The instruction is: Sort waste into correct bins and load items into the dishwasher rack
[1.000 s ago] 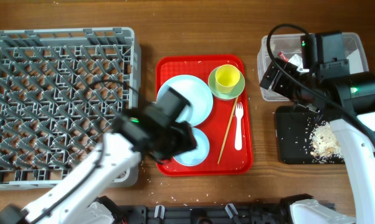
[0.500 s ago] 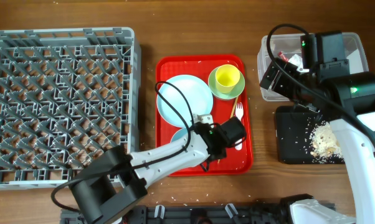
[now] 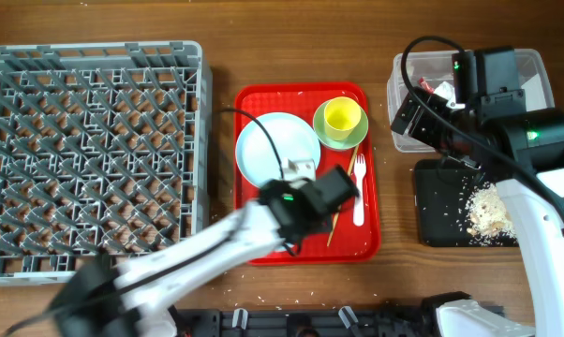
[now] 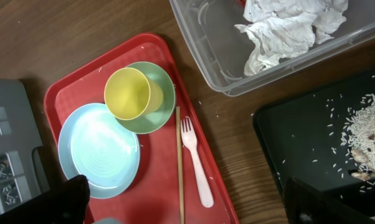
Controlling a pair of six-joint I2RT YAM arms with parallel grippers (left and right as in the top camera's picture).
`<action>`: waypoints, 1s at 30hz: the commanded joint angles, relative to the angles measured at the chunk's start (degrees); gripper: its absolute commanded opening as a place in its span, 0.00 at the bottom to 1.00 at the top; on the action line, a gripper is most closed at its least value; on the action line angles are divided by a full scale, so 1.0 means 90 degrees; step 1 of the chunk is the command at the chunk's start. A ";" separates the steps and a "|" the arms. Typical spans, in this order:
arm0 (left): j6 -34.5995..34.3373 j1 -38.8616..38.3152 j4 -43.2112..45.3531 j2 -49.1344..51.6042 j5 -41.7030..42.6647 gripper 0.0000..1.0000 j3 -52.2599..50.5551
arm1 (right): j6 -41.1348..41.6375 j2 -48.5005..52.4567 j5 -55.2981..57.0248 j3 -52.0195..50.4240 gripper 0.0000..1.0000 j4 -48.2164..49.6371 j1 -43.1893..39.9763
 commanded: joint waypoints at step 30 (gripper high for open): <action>0.3861 1.1021 0.2030 0.1882 0.9571 0.18 0.0313 | -0.0083 0.0015 0.0126 0.0041 1.00 -0.0002 -0.0010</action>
